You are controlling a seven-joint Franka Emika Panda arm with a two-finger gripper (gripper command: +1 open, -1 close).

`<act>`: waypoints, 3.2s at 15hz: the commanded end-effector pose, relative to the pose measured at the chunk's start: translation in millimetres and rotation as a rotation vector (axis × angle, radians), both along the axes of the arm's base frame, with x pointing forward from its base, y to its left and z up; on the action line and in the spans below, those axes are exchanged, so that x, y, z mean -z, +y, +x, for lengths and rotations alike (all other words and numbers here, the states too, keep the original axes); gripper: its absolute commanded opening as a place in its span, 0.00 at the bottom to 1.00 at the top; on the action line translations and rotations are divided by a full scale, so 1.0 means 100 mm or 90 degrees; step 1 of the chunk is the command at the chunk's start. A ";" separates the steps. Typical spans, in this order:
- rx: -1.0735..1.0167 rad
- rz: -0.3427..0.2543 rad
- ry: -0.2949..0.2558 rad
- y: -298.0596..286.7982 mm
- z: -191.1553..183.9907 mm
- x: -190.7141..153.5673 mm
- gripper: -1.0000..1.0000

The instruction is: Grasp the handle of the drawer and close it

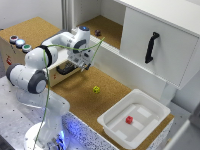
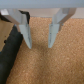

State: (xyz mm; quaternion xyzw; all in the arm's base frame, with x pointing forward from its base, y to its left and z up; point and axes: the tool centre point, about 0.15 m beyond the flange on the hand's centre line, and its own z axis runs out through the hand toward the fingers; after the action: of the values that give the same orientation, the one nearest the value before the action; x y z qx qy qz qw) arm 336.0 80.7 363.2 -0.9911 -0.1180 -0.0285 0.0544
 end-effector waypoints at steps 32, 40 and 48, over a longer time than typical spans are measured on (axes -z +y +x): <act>0.100 -0.039 0.000 1.98 -0.01 0.35 0.00; 0.092 -0.017 0.001 2.46 -0.04 0.44 0.00; 0.068 0.014 -0.028 2.82 -0.02 0.25 0.00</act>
State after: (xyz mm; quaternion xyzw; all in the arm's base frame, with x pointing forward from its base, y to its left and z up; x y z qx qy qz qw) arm 324.2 327.8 326.7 -0.9938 -0.0638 -0.0588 0.0690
